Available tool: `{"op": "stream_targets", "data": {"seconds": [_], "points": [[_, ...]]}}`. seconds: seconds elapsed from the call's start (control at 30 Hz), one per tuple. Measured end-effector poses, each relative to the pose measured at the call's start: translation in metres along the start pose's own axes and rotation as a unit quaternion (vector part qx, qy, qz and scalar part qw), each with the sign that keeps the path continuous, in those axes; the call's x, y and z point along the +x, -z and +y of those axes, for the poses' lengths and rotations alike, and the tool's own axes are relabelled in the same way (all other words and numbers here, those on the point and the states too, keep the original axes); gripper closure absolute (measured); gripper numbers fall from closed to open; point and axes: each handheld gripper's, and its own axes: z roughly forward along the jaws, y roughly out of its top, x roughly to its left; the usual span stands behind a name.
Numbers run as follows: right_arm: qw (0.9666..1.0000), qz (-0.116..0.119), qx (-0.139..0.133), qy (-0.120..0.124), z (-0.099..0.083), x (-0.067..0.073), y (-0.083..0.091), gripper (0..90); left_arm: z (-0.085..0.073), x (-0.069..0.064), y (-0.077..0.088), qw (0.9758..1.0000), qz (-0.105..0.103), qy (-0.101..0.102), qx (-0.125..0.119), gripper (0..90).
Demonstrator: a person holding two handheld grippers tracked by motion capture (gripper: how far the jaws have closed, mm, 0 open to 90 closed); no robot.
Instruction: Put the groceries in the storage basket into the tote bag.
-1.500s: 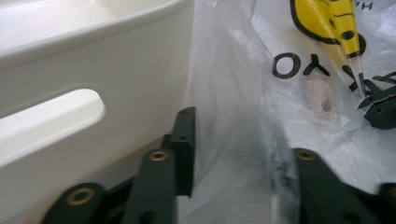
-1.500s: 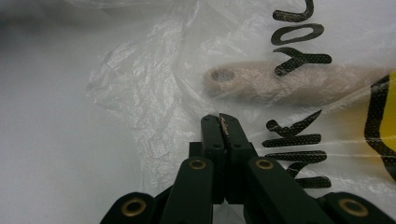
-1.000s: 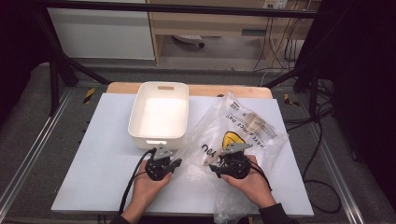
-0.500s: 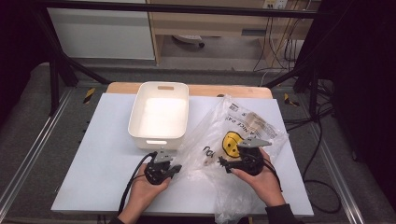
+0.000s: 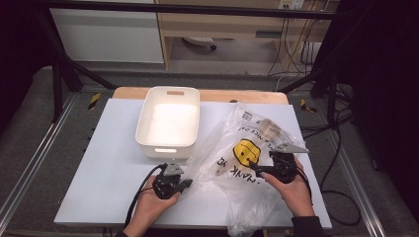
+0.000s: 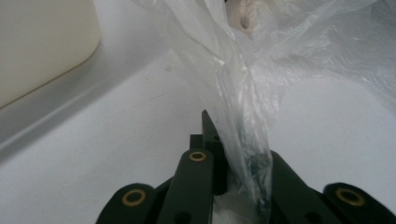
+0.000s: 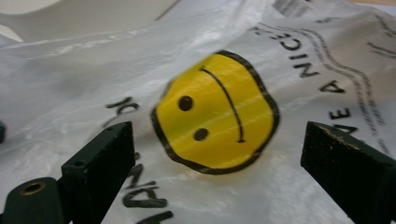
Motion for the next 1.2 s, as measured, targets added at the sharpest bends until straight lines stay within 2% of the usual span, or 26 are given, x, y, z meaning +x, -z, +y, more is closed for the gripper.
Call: {"op": "stream_targets", "data": {"seconds": [0.23, 0.47, 0.6, 0.7, 0.77, 0.87, 0.9, 0.97, 1.0, 1.1, 1.2], "points": [[0.9980, -0.054, 0.028, -0.017, -0.015, -0.025, 0.007, 11.1, 0.000, 0.000, -0.001, 1.0000, -0.001, -0.002, 0.006, 89.9], [0.9914, -0.101, 0.057, -0.060, -0.034, -0.043, 0.018, 12.3, -0.002, 0.001, -0.004, 0.9999, 0.002, -0.002, 0.012, 89.9], [0.9893, -0.110, 0.065, -0.071, -0.041, -0.047, 0.021, 12.8, -0.003, 0.001, -0.007, 0.9998, 0.002, -0.003, 0.018, 89.8], [0.9866, -0.112, 0.088, -0.079, -0.047, -0.051, 0.020, 13.9, -0.002, 0.001, -0.008, 0.9998, 0.003, -0.002, 0.018, 89.8], [0.9854, -0.105, 0.102, -0.087, -0.049, -0.052, 0.017, 16.7, -0.003, 0.001, -0.008, 0.9998, 0.002, -0.003, 0.019, 89.7], [0.9850, -0.099, 0.117, -0.080, -0.050, -0.049, 0.012, 25.4, -0.003, 0.002, -0.008, 0.9998, 0.001, -0.002, 0.018, 89.7], [0.9851, -0.095, 0.124, -0.072, -0.050, -0.047, 0.010, 30.8, -0.003, 0.002, -0.008, 0.9999, 0.002, -0.001, 0.017, 89.7], [0.9857, -0.107, 0.121, -0.047, -0.050, -0.044, 0.007, 42.7, -0.003, 0.002, -0.009, 0.9999, 0.000, 0.000, 0.017, 89.6], [0.9865, -0.105, 0.118, -0.042, -0.049, -0.044, 0.007, 49.8, -0.003, 0.002, -0.009, 0.9999, -0.001, 0.001, 0.017, 89.6], [0.9882, -0.097, 0.113, -0.036, -0.048, -0.045, 0.005, 69.4, -0.002, 0.002, -0.009, 0.9998, -0.001, 0.000, 0.017, 89.6], [0.9900, -0.082, 0.108, -0.038, -0.045, -0.051, 0.001, 84.5, -0.002, 0.002, -0.009, 0.9999, -0.001, 0.001, 0.017, 89.6]]}}
